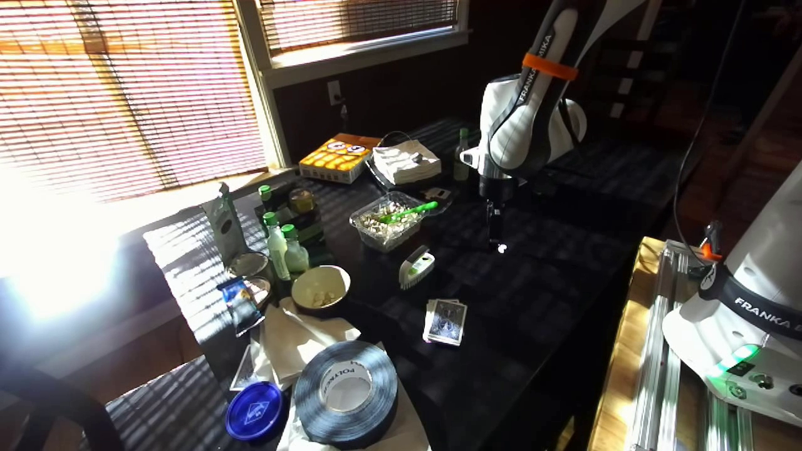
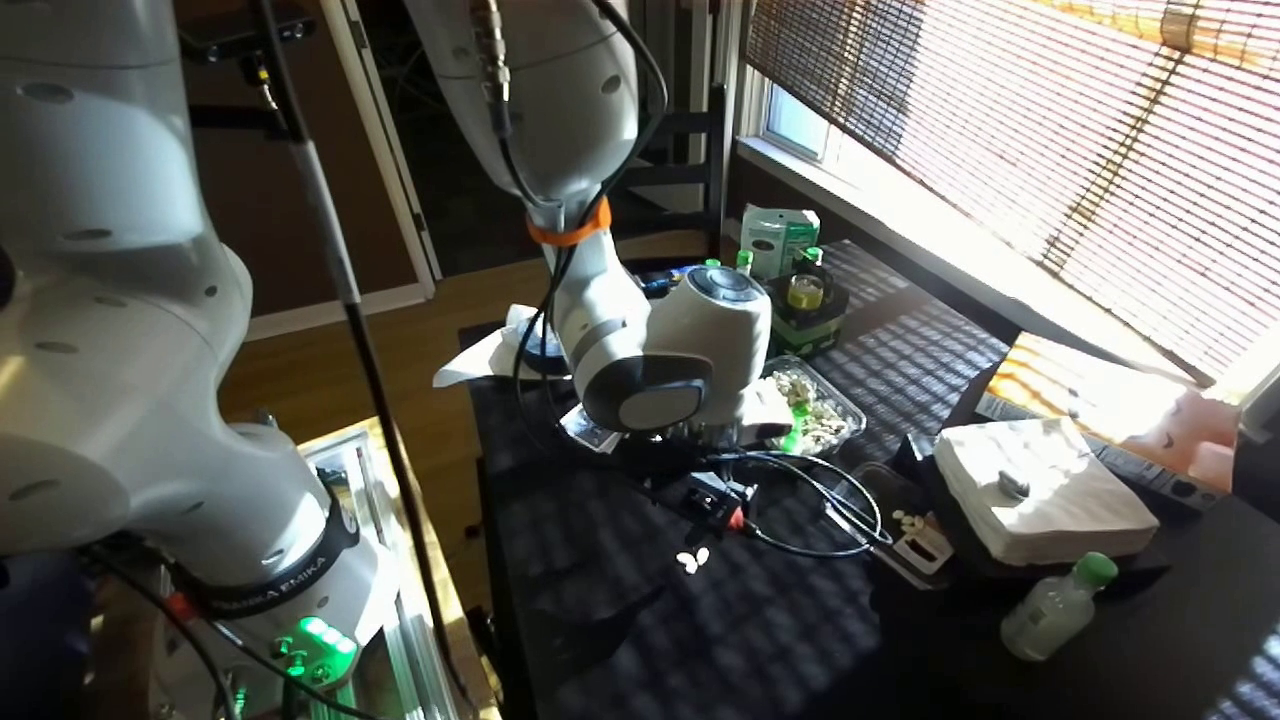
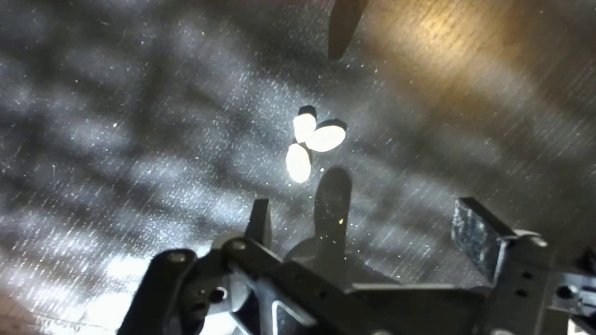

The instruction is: Pick up the white objects from the black tablecloth and place them inside the white bowl on the left.

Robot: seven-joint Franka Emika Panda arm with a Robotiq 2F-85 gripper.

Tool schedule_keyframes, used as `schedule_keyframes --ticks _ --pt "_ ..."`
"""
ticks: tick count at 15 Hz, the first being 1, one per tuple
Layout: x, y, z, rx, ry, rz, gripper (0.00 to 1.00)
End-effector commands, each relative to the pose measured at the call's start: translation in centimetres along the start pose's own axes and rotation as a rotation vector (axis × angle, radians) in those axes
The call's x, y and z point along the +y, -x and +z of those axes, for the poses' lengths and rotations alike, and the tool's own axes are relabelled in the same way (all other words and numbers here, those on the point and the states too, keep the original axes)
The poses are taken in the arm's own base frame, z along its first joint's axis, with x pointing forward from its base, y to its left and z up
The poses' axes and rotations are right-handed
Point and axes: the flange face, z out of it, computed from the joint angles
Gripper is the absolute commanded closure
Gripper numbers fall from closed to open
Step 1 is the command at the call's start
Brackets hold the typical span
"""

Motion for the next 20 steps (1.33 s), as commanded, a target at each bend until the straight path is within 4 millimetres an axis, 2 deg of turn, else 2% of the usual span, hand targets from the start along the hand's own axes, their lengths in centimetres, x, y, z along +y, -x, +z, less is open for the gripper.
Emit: schedule_keyframes --ticks 1,5,7,9,11,13,16,17,18,20 --pt "0.9 1.2 0.5 0.027 0.033 -0.009 0.00" --pt "1.6 2.3 1.9 0.017 0.025 0.001 0.00" --pt "1.8 2.5 2.7 0.019 0.022 0.007 0.13" --pt "1.9 2.7 3.3 0.021 0.020 0.011 0.21" --pt "1.9 2.9 3.7 0.024 0.023 0.010 0.42" --pt "1.9 2.9 4.0 0.028 0.027 0.007 0.51" --pt "2.1 3.0 4.3 0.033 0.035 0.004 0.57" --pt "2.1 3.0 4.2 0.033 0.037 0.001 0.66" --pt "2.2 3.0 4.2 0.033 0.040 0.000 0.82" --pt "2.3 3.1 4.0 0.035 0.047 -0.001 0.90"
